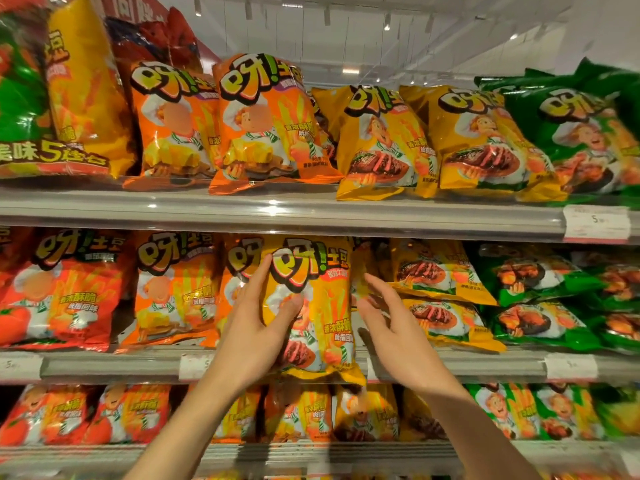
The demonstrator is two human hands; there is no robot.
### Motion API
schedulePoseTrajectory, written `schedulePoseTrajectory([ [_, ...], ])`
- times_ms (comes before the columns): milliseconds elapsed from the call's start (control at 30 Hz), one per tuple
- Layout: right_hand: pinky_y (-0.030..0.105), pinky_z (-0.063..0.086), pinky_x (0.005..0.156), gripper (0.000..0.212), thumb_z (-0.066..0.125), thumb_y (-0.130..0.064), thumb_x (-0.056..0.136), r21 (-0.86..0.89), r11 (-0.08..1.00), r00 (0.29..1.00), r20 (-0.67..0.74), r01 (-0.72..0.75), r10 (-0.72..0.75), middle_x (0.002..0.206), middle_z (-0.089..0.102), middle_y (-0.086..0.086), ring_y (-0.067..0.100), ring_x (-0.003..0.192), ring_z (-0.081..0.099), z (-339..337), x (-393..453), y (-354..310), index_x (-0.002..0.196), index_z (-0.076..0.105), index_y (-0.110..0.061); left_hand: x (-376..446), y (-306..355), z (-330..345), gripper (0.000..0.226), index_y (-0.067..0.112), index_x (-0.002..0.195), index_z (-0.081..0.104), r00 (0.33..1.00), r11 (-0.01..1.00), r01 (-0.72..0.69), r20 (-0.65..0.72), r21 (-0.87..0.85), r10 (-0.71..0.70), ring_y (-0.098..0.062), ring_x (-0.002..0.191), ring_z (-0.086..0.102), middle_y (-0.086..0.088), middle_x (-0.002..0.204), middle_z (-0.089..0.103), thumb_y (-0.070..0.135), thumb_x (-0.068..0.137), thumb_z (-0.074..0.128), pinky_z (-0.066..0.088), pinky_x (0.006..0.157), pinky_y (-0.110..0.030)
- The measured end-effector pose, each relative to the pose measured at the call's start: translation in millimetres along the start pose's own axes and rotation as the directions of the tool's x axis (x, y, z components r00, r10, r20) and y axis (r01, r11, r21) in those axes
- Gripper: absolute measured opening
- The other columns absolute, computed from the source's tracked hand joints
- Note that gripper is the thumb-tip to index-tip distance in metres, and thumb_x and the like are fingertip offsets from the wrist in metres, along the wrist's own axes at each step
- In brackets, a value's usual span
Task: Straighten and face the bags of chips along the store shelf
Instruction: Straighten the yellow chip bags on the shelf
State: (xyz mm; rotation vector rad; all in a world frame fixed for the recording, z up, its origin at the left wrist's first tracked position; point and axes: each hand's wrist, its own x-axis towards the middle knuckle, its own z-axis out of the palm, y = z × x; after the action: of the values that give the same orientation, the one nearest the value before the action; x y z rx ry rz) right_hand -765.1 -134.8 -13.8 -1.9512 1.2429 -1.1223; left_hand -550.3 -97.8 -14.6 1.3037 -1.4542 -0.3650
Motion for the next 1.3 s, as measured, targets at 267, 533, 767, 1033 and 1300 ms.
schedulePoseTrajectory([
  [267,0.031,0.019,0.118,0.087,0.058,-0.067,0.085,-0.167,0.984,0.997,0.065,0.054,-0.044,0.158,-0.02,-0.029,-0.003,0.147,-0.005,11.2,-10.4,4.9,0.151,0.004,-0.055,46.8,4.8,52.8,0.073,0.026,0.157,0.022,0.998,0.984,-0.025,0.06,0.175,0.015,-0.021,0.142,0.039,-0.005,0.154,0.041,0.049,0.096,0.055,0.039,0.11,-0.036],
  [533,0.037,0.016,0.123,0.081,0.053,-0.053,0.095,-0.35,0.934,0.992,-0.067,0.072,-0.102,0.161,-0.025,-0.011,0.013,0.152,-0.01,37.8,4.8,21.3,0.154,-0.002,-0.043,40.7,4.1,35.1,0.061,0.024,0.155,0.031,0.99,0.972,-0.116,0.107,0.205,0.095,-0.015,0.14,0.041,0.002,0.153,0.042,0.038,0.101,0.054,0.038,0.114,-0.037],
  [767,0.049,0.01,0.123,0.095,0.044,-0.086,0.076,-0.367,0.929,0.998,-0.036,0.037,-0.054,0.159,-0.027,-0.016,0.018,0.151,-0.017,39.9,14.9,9.2,0.149,-0.008,-0.054,27.1,-43.2,-3.6,0.049,0.016,0.135,0.059,0.957,0.791,-0.175,-0.087,0.587,0.276,-0.032,0.134,0.042,-0.013,0.14,0.051,0.042,0.095,0.049,0.042,0.106,-0.054],
  [1033,0.052,0.02,0.117,0.088,0.042,-0.075,0.085,-0.518,0.853,0.955,-0.28,-0.067,-0.095,0.164,-0.007,0.006,0.028,0.151,0.002,66.9,26.7,13.5,0.155,0.005,-0.036,22.3,-75.9,-3.9,0.066,0.024,0.154,0.037,0.974,0.755,-0.14,-0.048,0.641,0.221,-0.028,0.154,0.01,-0.014,0.163,0.022,0.058,0.097,0.039,0.017,0.12,-0.045],
  [1300,0.06,0.008,0.118,0.085,0.029,-0.073,0.09,-0.672,0.724,0.94,-0.326,-0.156,-0.1,0.163,0.004,0.022,0.037,0.151,-0.01,85.8,38.0,21.6,0.157,0.012,-0.024,23.2,-77.0,-4.2,0.063,0.021,0.15,0.042,0.973,0.752,-0.123,-0.07,0.648,0.219,-0.031,0.153,0.012,-0.017,0.162,0.025,0.055,0.097,0.041,0.023,0.119,-0.051],
])
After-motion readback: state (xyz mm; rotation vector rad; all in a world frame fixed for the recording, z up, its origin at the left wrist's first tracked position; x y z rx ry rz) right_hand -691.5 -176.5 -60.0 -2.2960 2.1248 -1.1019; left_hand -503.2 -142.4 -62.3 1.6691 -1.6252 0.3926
